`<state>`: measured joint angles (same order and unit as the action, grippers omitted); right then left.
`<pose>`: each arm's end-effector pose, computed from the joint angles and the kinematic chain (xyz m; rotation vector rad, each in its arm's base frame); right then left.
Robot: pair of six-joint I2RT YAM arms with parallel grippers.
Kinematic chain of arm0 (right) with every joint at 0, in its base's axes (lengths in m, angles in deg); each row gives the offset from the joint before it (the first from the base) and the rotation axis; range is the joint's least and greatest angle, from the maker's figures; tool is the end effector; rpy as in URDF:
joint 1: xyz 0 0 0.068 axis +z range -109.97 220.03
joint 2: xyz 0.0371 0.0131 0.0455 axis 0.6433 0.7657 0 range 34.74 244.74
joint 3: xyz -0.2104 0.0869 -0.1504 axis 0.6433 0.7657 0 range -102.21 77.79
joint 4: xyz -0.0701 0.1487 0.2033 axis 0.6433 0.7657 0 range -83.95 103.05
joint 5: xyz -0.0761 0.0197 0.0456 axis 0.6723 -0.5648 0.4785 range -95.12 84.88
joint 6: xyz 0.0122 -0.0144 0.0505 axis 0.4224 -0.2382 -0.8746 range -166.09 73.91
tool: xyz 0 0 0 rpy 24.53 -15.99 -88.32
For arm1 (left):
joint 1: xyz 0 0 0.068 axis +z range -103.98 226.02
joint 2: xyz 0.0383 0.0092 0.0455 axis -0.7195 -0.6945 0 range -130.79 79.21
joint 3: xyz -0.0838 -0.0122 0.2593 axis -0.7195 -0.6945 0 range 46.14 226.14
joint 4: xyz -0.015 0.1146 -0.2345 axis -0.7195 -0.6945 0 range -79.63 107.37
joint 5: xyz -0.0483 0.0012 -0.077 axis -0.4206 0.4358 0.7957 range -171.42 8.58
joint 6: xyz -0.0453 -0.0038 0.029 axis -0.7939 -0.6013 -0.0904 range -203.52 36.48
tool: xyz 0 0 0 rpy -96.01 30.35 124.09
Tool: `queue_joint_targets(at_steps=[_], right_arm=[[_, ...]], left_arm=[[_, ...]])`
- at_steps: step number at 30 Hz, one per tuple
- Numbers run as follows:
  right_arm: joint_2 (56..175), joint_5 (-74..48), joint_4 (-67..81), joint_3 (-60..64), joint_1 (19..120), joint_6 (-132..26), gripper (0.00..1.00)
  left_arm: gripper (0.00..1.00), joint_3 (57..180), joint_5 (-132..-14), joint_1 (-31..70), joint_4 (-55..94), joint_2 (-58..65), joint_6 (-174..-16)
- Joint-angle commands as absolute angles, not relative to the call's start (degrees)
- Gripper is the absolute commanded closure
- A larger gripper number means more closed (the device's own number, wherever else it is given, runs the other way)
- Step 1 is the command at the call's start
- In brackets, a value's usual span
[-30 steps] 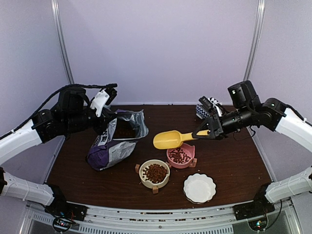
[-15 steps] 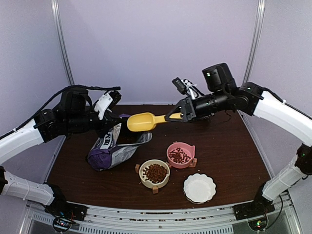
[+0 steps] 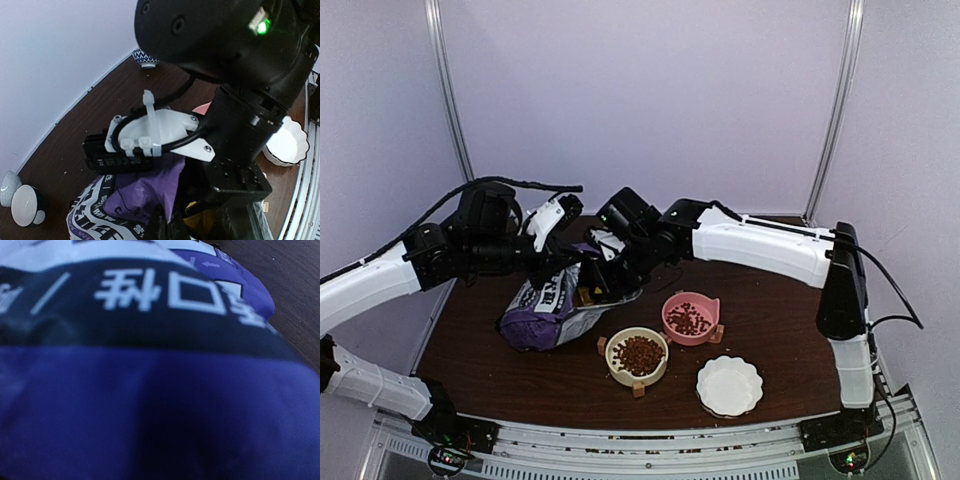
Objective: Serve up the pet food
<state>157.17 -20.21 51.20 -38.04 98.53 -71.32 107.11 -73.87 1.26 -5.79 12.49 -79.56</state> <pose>0.2424 0.4132 0.2827 -0.8840 2.5298 0.8838 0.1822 -0.1871 0.3382 0.9494 1.8968 -0.5670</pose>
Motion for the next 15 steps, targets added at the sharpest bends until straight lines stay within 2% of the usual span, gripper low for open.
queue_joint_targets(at_steps=[1,7,15], right_arm=[[153.97,-32.15,41.93,-33.43,98.05,-75.31,0.94],[153.65,-45.53,35.21,-31.24,98.0,-78.18,0.94],[148.66,-56.52,21.14,-23.92,97.63,-85.46,0.94]], left_arm=[[1.0,108.32,-74.03,1.28,-4.1,11.39,-79.04],[1.0,108.3,-74.46,1.28,-4.0,10.97,-78.95],[1.0,107.97,-76.48,1.27,-3.9,11.85,-78.78]])
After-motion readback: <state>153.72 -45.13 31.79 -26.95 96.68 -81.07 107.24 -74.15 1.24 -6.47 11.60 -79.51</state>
